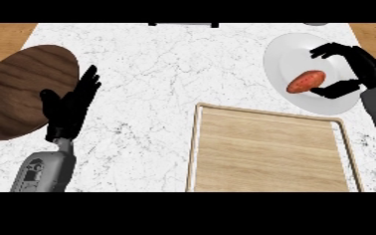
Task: Pick the sweet potato from the tray and place it in the plate
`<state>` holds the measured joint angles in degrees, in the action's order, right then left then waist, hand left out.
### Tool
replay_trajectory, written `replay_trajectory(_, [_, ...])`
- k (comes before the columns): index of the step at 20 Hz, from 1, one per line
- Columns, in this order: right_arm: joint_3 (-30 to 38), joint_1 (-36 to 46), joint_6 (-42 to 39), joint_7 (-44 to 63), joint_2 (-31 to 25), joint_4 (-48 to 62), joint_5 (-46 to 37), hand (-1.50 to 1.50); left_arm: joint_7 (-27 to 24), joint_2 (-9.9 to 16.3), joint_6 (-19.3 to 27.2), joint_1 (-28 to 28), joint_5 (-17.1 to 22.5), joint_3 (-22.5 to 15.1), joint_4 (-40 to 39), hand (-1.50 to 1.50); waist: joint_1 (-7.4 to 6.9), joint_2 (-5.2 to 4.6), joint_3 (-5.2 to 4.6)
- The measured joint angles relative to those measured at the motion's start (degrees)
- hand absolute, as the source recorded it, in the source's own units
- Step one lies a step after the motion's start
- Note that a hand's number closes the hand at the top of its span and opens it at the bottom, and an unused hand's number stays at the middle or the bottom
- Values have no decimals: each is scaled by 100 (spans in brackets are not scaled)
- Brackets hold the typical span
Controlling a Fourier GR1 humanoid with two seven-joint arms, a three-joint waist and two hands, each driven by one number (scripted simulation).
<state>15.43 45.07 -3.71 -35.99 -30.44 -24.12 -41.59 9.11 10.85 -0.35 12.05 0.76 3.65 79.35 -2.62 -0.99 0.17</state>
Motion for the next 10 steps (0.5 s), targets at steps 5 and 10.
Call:
replay_trajectory(5, [315, 200, -54, -951, -133, 314, 317, -150, -17, 47, -44, -45, 28, 56, 14, 0, 22, 7, 3])
replay_trajectory(10, [747, 399, -900, -1669, -214, 353, 972, -150, -69, 42, -32, -159, 29, 89, 34, 0, 109, 49, -4])
